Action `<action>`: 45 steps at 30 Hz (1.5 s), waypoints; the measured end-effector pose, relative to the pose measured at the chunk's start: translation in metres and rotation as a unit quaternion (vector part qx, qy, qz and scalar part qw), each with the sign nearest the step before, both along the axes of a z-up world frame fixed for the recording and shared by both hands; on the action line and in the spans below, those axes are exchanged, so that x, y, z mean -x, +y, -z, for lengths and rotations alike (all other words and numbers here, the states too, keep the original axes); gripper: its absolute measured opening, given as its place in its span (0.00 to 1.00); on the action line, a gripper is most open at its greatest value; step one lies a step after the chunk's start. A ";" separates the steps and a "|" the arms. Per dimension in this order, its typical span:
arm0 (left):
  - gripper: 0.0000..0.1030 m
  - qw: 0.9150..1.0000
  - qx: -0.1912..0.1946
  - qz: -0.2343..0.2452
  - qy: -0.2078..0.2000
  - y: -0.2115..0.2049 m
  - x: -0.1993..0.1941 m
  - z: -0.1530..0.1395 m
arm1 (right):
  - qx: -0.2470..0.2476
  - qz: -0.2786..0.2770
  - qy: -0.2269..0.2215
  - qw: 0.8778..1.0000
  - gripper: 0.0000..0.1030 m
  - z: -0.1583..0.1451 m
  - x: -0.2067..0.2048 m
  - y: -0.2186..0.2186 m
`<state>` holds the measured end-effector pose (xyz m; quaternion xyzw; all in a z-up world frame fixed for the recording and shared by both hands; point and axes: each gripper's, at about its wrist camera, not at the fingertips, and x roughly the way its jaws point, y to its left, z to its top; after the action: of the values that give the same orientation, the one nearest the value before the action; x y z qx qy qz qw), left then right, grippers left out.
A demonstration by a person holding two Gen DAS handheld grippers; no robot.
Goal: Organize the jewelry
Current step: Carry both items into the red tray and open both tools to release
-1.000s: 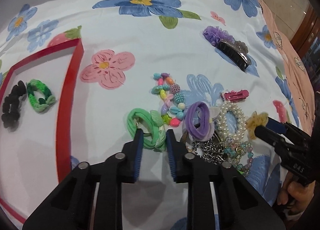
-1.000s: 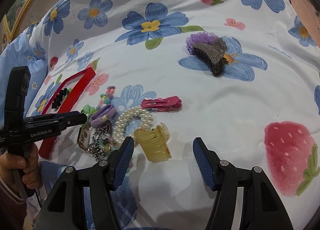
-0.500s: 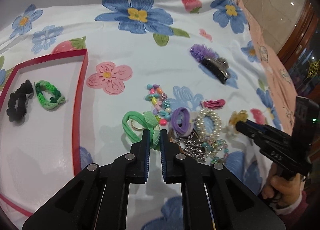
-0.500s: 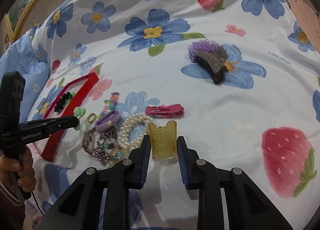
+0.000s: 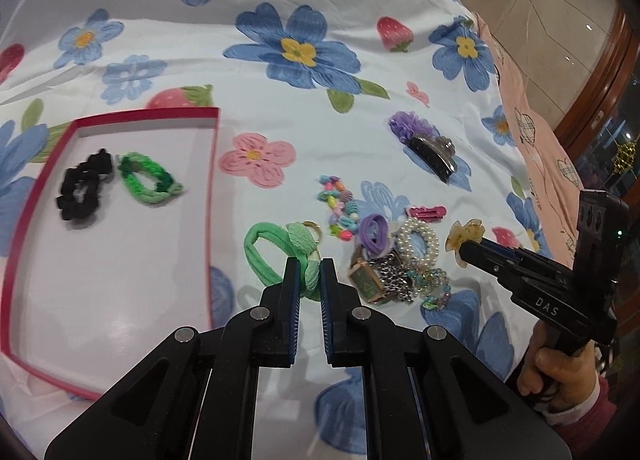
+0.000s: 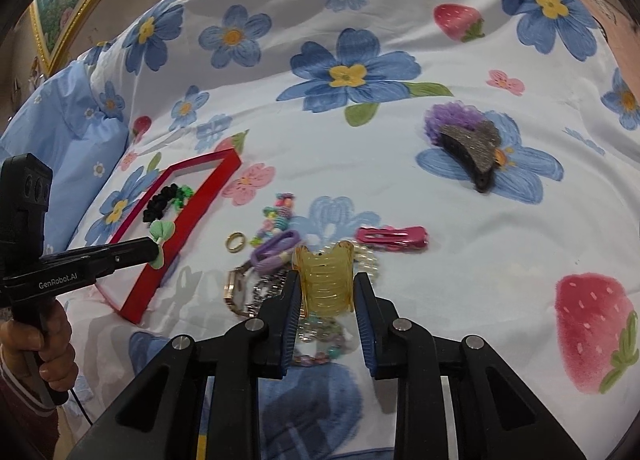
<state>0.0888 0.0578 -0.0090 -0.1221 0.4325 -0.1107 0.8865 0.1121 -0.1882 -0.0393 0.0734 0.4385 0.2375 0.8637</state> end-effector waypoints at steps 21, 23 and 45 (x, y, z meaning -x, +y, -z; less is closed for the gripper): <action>0.08 0.995 0.008 -0.100 -0.012 0.097 0.028 -0.005 | -0.028 -0.129 -0.015 0.991 0.26 -0.023 -0.006 0.131; 0.08 0.994 0.008 -0.109 -0.011 0.106 0.028 -0.003 | -0.031 -0.138 -0.015 0.990 0.26 -0.025 -0.008 0.141; 0.08 0.989 -0.012 -0.143 0.038 0.171 -0.013 0.042 | 0.025 -0.223 0.013 0.974 0.26 0.017 -0.053 0.259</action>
<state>0.1020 0.2293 -0.0506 -0.1761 0.4454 0.0270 0.8774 0.1649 0.0705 -0.0564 -0.0452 0.4605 0.4121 0.7849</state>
